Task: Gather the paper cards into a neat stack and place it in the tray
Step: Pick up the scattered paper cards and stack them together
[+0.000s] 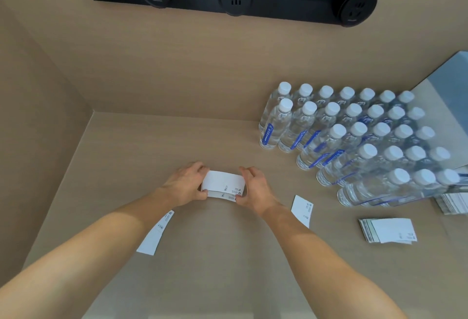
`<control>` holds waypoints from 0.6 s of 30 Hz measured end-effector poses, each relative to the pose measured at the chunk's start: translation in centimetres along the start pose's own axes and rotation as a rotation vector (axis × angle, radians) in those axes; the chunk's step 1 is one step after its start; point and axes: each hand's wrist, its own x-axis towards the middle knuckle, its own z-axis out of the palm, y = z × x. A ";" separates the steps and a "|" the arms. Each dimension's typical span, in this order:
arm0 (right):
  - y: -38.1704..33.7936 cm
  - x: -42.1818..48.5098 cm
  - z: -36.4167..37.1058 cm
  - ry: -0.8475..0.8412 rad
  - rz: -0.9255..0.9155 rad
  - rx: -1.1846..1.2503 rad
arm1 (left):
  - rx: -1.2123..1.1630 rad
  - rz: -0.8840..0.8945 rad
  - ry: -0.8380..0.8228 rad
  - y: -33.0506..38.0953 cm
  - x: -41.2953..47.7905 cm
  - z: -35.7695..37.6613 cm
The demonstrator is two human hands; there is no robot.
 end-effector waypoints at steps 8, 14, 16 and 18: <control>0.4 0.4 2.6 -0.035 0.074 0.024 | 0.004 -0.058 -0.049 -0.6 0.7 2.5; 0.5 0.4 2.9 -0.049 0.067 0.042 | -0.070 -0.063 -0.043 -0.8 0.8 3.0; 0.4 0.4 2.7 -0.061 0.066 0.050 | -0.089 -0.055 -0.051 -0.9 0.8 2.9; 0.3 0.3 2.5 -0.082 0.077 0.057 | -0.096 -0.057 -0.069 -0.9 0.7 2.8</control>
